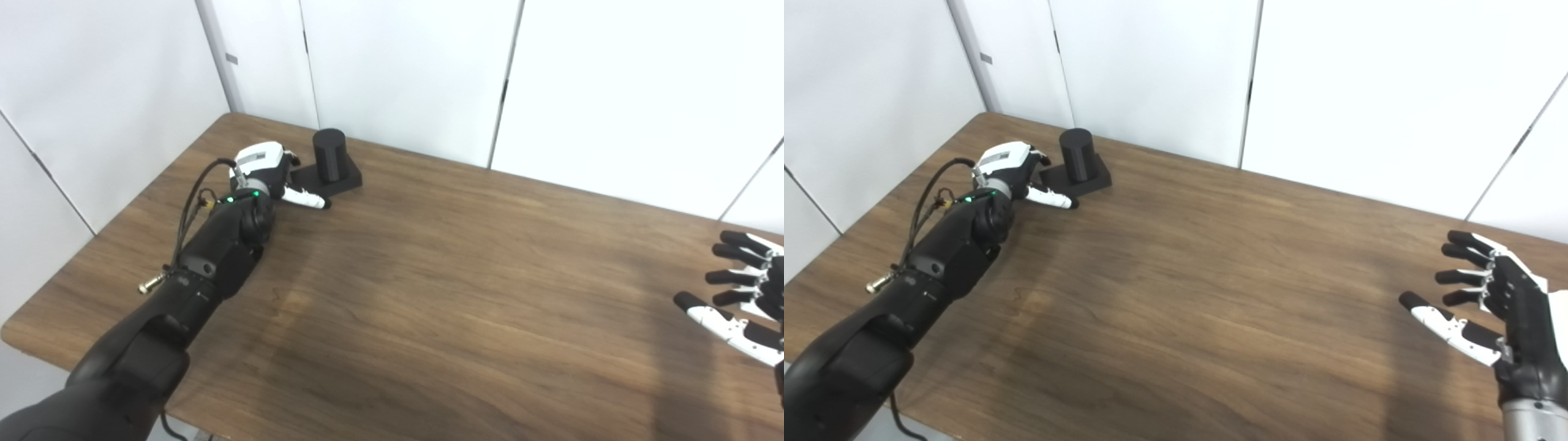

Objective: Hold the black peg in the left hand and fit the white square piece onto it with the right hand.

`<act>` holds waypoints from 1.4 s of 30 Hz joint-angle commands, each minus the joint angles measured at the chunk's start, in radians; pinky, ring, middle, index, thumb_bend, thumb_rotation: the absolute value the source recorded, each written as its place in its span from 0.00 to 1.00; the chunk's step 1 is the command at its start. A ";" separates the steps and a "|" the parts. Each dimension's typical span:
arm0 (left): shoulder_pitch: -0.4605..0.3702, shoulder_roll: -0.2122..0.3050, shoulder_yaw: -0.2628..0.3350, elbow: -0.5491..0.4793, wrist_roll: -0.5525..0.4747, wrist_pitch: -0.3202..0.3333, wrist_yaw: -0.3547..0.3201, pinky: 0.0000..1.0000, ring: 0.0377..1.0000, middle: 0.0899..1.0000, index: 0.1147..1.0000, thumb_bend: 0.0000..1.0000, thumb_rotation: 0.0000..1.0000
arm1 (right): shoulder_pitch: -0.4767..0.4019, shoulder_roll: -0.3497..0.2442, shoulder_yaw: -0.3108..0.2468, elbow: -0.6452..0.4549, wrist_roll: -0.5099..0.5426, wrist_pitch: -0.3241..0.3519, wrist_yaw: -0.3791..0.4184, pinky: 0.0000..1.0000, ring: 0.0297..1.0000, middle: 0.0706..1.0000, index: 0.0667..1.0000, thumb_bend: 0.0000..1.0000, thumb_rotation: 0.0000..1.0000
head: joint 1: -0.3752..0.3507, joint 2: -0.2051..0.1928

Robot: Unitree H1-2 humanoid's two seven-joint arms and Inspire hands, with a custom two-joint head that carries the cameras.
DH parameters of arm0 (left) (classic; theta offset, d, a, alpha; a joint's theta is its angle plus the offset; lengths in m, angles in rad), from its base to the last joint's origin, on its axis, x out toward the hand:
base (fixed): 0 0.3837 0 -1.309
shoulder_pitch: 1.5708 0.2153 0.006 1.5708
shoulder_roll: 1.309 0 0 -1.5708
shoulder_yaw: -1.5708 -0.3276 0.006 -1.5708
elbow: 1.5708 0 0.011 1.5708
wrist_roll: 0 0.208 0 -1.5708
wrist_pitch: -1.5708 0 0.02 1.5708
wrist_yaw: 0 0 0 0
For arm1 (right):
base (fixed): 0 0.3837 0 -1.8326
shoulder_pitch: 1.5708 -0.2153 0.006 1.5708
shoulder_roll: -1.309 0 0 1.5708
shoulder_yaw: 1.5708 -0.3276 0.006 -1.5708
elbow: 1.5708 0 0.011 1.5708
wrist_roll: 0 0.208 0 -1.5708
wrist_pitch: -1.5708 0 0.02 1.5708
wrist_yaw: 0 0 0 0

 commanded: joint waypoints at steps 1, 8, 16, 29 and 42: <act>-0.061 0.026 -0.001 -0.005 0.012 -0.014 0.041 0.92 1.00 0.99 0.83 0.98 0.51 | -0.028 -0.008 -0.005 -0.028 0.001 -0.029 -0.006 0.45 0.57 0.70 0.71 0.55 0.00 | 0.000 0.001; -0.080 0.029 -0.013 0.011 0.006 -0.015 0.036 0.92 1.00 0.99 0.83 0.96 0.50 | -0.020 -0.008 -0.008 -0.037 0.007 -0.018 -0.002 0.47 0.59 0.71 0.72 0.53 0.00 | -0.003 0.006; -0.119 0.033 -0.029 0.071 0.002 -0.044 0.033 0.92 1.00 0.98 0.82 0.93 0.49 | -0.020 -0.004 -0.006 -0.036 -0.001 -0.020 -0.008 0.46 0.58 0.71 0.72 0.53 0.00 | -0.008 0.010; -0.119 0.048 -0.044 0.074 -0.038 -0.076 -0.001 0.68 0.91 0.89 0.62 0.83 0.29 | -0.024 -0.004 -0.012 -0.048 -0.003 -0.022 -0.011 0.46 0.59 0.70 0.71 0.48 0.00 | -0.006 0.018; -0.086 0.052 -0.061 0.060 -0.042 -0.081 -0.018 0.69 0.87 0.87 0.56 0.79 0.30 | -0.025 -0.008 -0.020 -0.048 0.009 -0.025 -0.007 0.51 0.62 0.71 0.71 0.44 0.00 | -0.003 0.029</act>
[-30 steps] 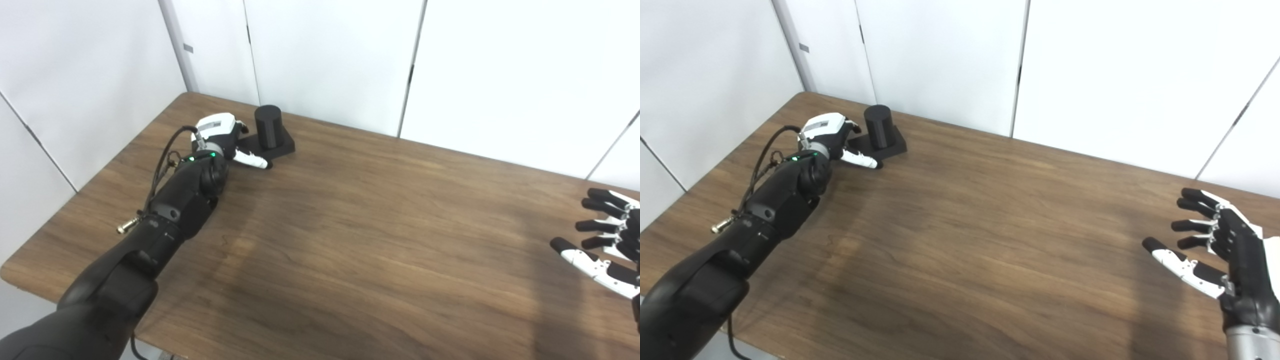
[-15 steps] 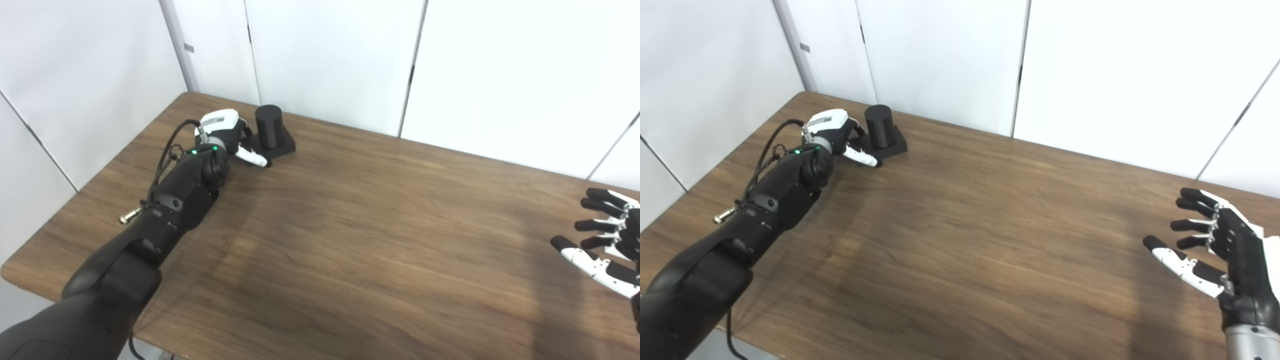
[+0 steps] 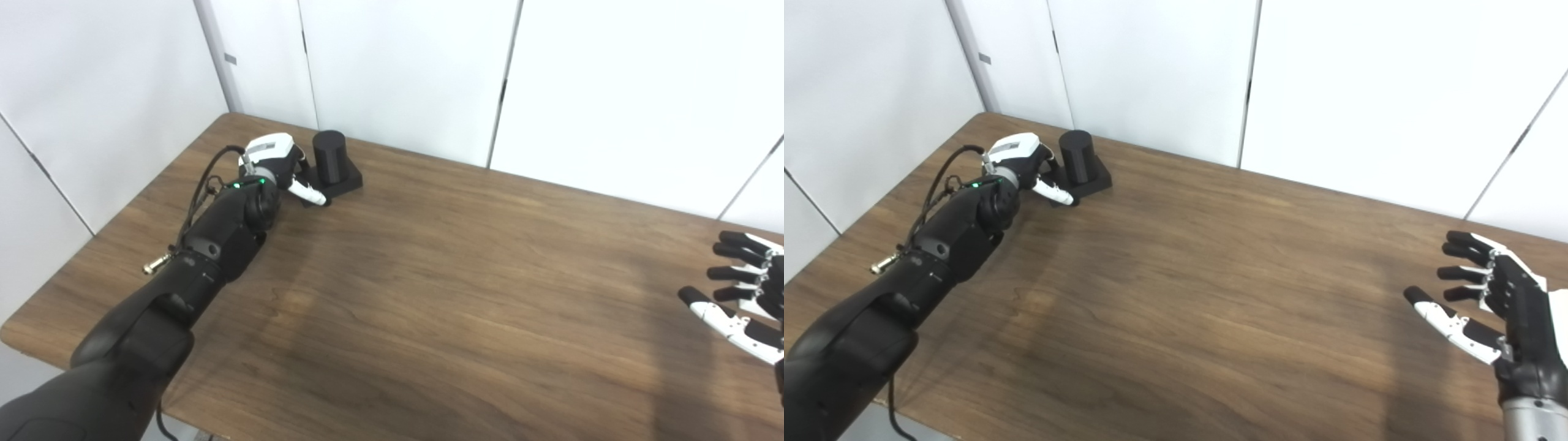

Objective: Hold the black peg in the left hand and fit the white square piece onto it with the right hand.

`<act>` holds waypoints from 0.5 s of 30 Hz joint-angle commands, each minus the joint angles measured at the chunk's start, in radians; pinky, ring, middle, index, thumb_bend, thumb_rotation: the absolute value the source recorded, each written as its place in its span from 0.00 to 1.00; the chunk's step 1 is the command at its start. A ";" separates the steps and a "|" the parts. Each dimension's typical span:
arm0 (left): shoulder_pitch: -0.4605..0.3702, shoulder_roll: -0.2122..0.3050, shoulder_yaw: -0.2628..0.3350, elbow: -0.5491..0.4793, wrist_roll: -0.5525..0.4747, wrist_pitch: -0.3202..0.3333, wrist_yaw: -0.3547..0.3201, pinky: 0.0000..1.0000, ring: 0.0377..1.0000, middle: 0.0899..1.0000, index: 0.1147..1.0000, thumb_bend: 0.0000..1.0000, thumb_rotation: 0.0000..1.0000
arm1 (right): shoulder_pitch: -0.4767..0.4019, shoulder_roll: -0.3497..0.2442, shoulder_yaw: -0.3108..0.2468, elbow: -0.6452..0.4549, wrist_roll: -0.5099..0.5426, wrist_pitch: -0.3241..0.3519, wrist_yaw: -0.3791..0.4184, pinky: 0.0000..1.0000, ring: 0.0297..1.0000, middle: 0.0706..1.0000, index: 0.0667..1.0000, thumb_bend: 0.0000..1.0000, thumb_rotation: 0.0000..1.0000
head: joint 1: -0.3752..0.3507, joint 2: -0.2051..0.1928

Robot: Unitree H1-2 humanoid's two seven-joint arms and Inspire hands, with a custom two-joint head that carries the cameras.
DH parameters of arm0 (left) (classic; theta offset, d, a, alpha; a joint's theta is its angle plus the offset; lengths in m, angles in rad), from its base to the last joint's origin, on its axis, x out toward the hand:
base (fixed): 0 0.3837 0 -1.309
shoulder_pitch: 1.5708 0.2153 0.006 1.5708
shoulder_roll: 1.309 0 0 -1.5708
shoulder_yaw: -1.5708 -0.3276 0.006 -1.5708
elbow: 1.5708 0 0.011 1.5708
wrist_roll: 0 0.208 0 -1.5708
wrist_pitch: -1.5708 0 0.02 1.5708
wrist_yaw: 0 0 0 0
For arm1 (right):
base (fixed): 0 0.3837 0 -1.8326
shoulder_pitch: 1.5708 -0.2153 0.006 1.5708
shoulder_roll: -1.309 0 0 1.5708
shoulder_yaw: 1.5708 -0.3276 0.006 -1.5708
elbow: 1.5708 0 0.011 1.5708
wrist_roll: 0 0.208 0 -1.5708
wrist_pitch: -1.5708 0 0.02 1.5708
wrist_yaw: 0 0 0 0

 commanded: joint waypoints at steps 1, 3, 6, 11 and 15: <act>-0.015 0.035 -0.003 -0.031 -0.004 -0.020 -0.005 0.69 0.87 0.87 0.55 0.79 0.29 | -0.027 -0.012 -0.012 -0.046 0.007 -0.029 -0.005 0.51 0.62 0.71 0.71 0.44 0.00 | 0.002 0.002; -0.002 0.033 -0.002 -0.044 -0.009 -0.026 -0.007 0.70 0.87 0.86 0.54 0.79 0.27 | -0.028 -0.015 -0.012 -0.044 0.007 -0.032 -0.005 0.51 0.63 0.71 0.71 0.44 0.00 | 0.003 0.003; 0.013 0.029 -0.005 -0.065 -0.011 -0.019 -0.019 0.70 0.87 0.85 0.50 0.79 0.23 | -0.028 -0.016 -0.014 -0.042 0.010 -0.034 -0.006 0.50 0.62 0.71 0.71 0.44 0.00 | 0.005 0.003; 0.024 0.019 0.006 -0.078 -0.039 -0.037 -0.004 0.74 0.90 0.86 0.42 0.54 0.08 | -0.031 -0.015 -0.019 -0.034 0.020 -0.032 -0.005 0.50 0.62 0.71 0.71 0.44 0.00 | 0.006 0.003; 0.034 0.012 0.022 -0.092 -0.071 -0.073 0.006 0.76 0.92 0.87 0.41 0.52 0.06 | -0.032 -0.018 -0.018 -0.031 0.017 -0.030 -0.004 0.50 0.63 0.71 0.71 0.44 0.00 | 0.006 0.004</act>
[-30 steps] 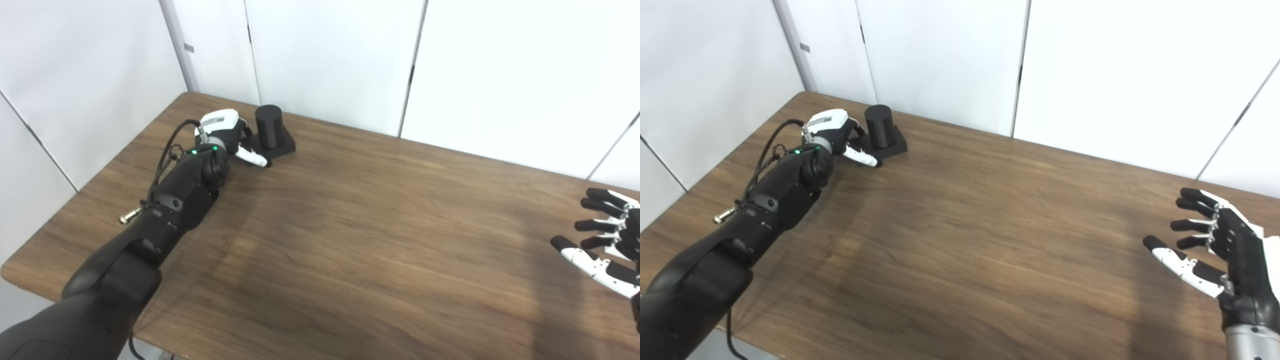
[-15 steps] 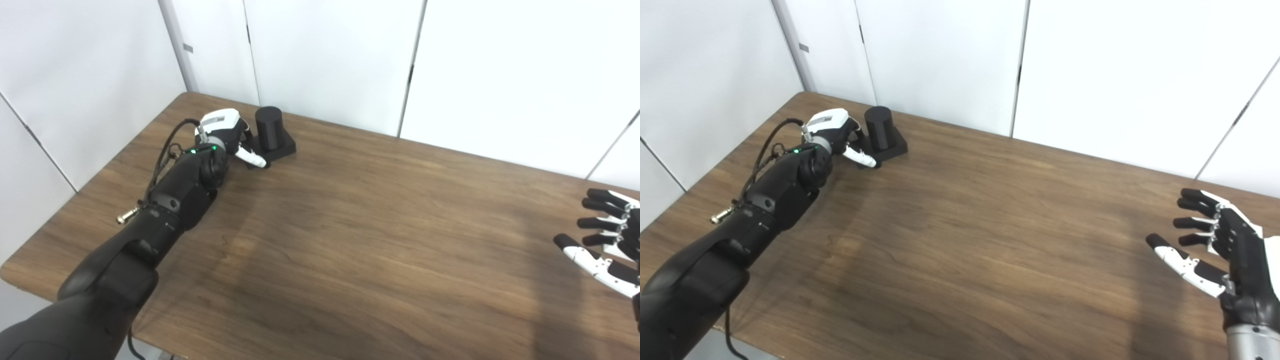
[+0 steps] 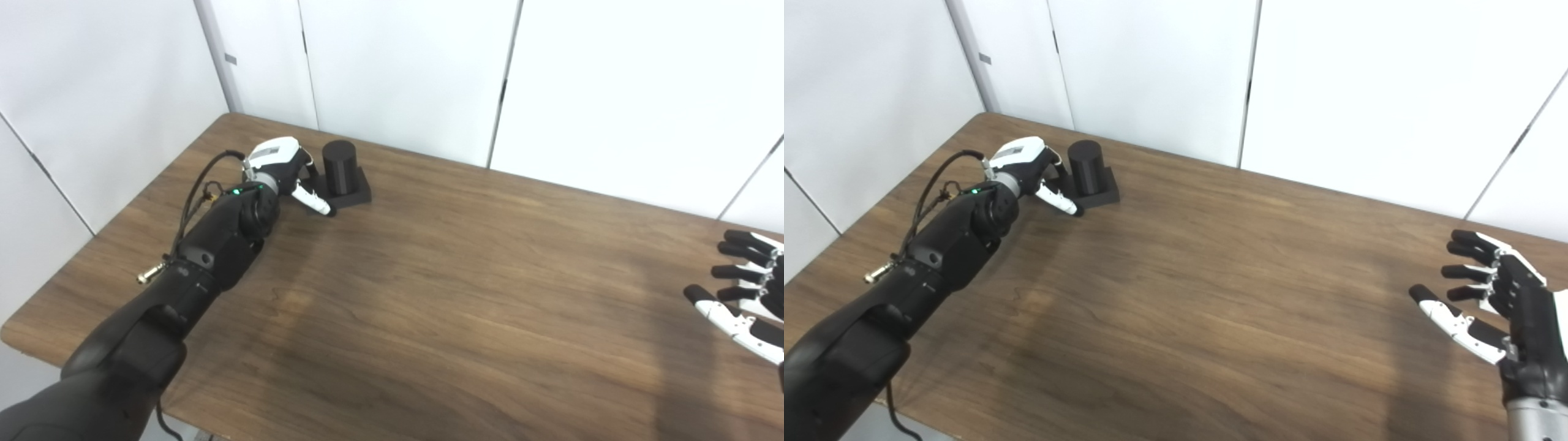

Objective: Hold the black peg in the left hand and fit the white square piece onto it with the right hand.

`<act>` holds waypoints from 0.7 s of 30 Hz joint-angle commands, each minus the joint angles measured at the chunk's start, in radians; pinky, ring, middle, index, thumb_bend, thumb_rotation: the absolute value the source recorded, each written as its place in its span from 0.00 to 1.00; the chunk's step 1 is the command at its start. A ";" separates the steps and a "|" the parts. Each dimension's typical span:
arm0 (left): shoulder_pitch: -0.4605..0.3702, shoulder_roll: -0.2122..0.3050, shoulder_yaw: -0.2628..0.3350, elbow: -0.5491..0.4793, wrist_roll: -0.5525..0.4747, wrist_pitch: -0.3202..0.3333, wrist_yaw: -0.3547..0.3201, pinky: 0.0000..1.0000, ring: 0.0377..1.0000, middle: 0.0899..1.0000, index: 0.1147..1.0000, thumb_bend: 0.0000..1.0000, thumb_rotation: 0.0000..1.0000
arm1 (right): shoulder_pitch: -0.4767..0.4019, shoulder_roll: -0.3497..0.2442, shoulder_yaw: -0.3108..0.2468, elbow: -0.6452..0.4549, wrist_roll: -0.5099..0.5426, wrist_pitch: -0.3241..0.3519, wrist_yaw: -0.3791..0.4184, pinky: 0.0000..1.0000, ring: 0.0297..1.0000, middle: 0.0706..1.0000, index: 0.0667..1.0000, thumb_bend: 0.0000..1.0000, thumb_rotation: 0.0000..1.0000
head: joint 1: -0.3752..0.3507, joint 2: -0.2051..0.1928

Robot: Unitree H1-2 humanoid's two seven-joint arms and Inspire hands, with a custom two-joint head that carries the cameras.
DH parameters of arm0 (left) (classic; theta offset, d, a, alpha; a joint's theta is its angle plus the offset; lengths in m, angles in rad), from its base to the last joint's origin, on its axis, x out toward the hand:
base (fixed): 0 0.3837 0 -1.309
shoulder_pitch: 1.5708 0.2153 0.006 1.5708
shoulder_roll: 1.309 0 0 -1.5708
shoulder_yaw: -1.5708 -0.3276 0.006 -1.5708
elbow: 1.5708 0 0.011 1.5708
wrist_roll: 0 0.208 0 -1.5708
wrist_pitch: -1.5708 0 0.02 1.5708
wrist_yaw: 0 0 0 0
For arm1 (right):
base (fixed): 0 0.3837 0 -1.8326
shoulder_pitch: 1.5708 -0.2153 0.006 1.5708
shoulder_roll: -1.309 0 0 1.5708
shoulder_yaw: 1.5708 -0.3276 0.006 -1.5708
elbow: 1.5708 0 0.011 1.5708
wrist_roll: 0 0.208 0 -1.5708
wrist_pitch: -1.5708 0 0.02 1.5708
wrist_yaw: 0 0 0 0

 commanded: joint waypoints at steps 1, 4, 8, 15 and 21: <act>-0.008 0.007 0.009 -0.029 -0.017 -0.039 0.009 0.76 0.92 0.87 0.41 0.52 0.06 | -0.032 -0.016 -0.008 -0.030 0.002 -0.032 -0.004 0.50 0.62 0.71 0.71 0.44 0.00 | 0.000 0.001; 0.000 0.004 0.013 -0.045 -0.029 -0.063 0.016 0.77 0.93 0.88 0.41 0.52 0.05 | -0.031 -0.018 -0.007 -0.027 0.001 -0.039 -0.005 0.50 0.63 0.71 0.71 0.44 0.00 | 0.000 0.001; 0.014 0.004 0.005 -0.072 -0.043 -0.109 0.008 0.76 0.94 0.89 0.42 0.52 0.05 | -0.031 -0.015 -0.008 -0.024 0.010 -0.043 -0.005 0.50 0.62 0.71 0.71 0.44 0.00 | -0.005 0.002; 0.062 -0.026 -0.040 -0.131 -0.021 -0.190 0.022 0.74 0.90 0.89 0.42 0.52 0.06 | -0.031 -0.009 -0.007 -0.024 0.008 -0.045 -0.009 0.50 0.62 0.71 0.71 0.45 0.00 | -0.019 0.002; 0.100 -0.052 -0.088 -0.186 -0.017 -0.261 0.019 0.77 0.92 0.89 0.42 0.52 0.06 | -0.030 -0.003 -0.005 -0.026 0.000 -0.036 -0.012 0.49 0.60 0.70 0.70 0.46 0.00 | -0.035 0.006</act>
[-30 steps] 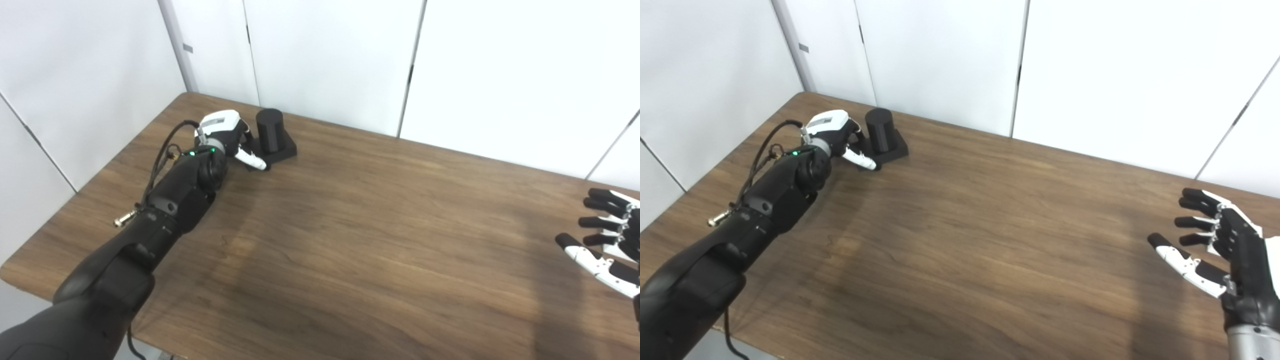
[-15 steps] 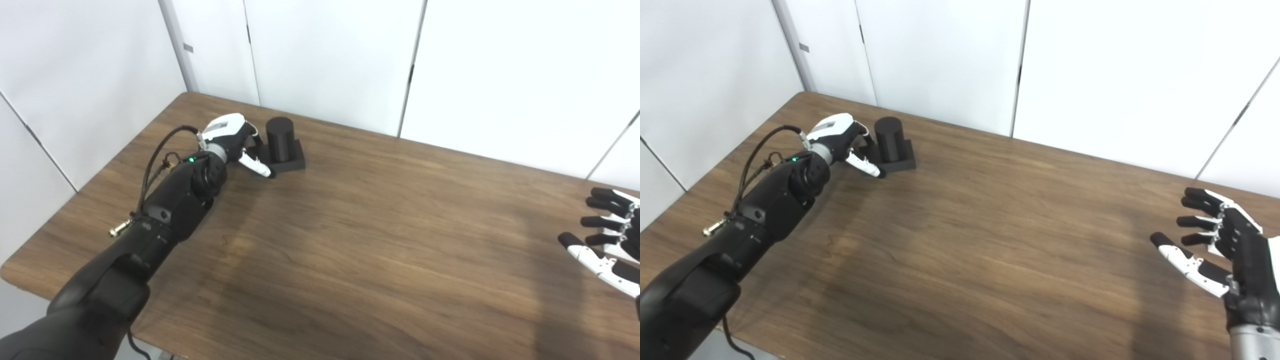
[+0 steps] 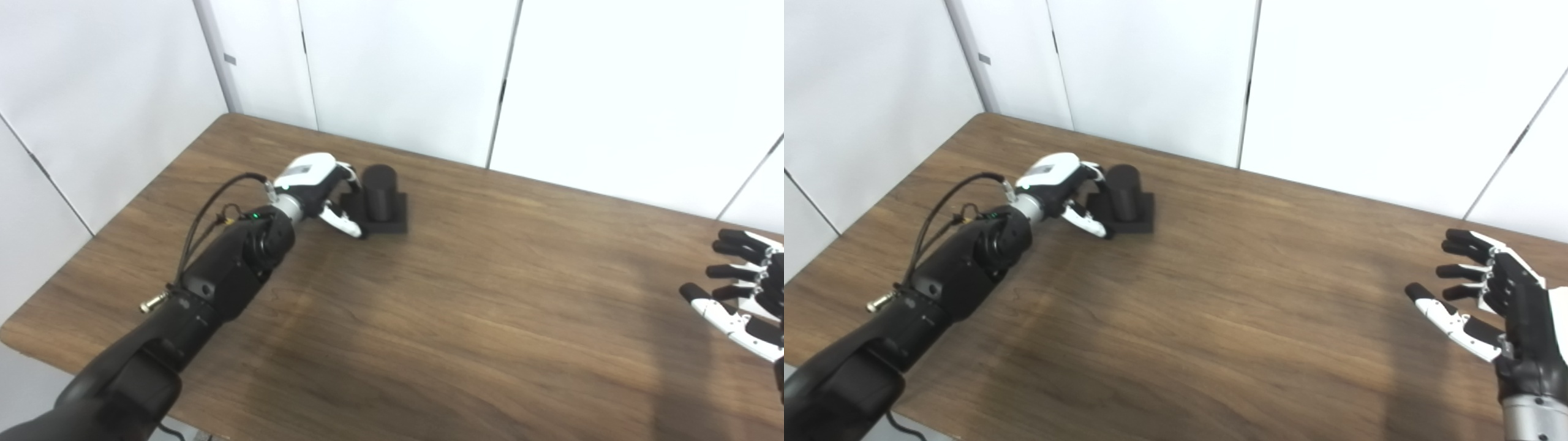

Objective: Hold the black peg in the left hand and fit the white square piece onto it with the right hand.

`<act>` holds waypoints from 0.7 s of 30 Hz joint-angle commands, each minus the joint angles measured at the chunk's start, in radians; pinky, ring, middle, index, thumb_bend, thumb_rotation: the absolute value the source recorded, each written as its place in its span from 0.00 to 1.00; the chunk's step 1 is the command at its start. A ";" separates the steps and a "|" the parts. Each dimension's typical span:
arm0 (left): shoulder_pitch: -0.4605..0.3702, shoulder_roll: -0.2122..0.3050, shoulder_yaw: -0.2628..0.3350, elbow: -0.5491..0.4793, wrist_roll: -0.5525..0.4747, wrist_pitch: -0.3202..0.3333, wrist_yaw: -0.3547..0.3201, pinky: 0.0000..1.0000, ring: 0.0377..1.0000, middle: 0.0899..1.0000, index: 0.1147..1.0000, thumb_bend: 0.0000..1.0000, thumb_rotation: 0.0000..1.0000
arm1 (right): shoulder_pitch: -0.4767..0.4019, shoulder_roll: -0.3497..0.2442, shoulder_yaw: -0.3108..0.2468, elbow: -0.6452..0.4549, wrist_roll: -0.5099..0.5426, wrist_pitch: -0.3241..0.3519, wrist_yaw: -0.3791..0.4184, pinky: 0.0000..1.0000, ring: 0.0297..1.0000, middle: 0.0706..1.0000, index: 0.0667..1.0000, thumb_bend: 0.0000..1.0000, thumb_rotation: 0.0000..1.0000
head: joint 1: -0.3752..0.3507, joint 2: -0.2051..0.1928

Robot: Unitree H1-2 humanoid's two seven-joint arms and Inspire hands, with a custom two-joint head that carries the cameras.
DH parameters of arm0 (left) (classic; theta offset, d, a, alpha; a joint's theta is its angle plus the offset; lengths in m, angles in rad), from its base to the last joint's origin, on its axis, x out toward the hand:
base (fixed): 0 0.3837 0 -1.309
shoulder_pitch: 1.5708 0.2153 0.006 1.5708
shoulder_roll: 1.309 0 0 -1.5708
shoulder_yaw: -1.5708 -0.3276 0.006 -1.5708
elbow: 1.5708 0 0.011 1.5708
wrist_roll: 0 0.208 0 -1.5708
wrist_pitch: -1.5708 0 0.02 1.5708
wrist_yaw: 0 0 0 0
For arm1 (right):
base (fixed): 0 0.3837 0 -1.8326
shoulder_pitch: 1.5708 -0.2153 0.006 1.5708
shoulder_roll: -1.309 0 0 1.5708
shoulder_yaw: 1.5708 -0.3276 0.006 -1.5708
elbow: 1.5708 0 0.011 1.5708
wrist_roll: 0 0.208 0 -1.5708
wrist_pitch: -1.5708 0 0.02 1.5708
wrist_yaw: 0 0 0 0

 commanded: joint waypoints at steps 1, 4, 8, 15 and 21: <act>0.006 -0.012 -0.043 -0.036 0.021 -0.062 -0.025 0.77 0.92 0.89 0.42 0.52 0.06 | -0.029 -0.003 -0.005 -0.027 0.001 -0.031 -0.012 0.49 0.61 0.71 0.70 0.46 0.00 | -0.004 0.001; 0.019 -0.019 -0.074 -0.083 0.032 -0.077 -0.043 0.77 0.93 0.90 0.42 0.53 0.06 | -0.031 -0.002 -0.004 -0.020 -0.004 -0.036 -0.015 0.49 0.60 0.71 0.70 0.47 0.00 | -0.013 0.004; 0.030 -0.035 -0.110 -0.133 0.039 -0.107 -0.075 0.76 0.93 0.90 0.42 0.52 0.07 | -0.032 -0.005 -0.004 -0.006 -0.009 -0.052 -0.020 0.48 0.60 0.70 0.70 0.48 0.00 | -0.031 0.008; 0.049 -0.069 -0.175 -0.191 0.058 -0.165 -0.106 0.74 0.91 0.89 0.42 0.52 0.07 | -0.028 -0.007 -0.006 0.016 -0.018 -0.089 -0.028 0.48 0.60 0.70 0.69 0.49 0.00 | -0.073 0.017; 0.067 -0.093 -0.216 -0.232 0.056 -0.192 -0.146 0.74 0.91 0.89 0.42 0.52 0.07 | -0.031 -0.005 -0.006 0.040 -0.022 -0.123 -0.035 0.48 0.60 0.70 0.69 0.50 0.00 | -0.121 0.031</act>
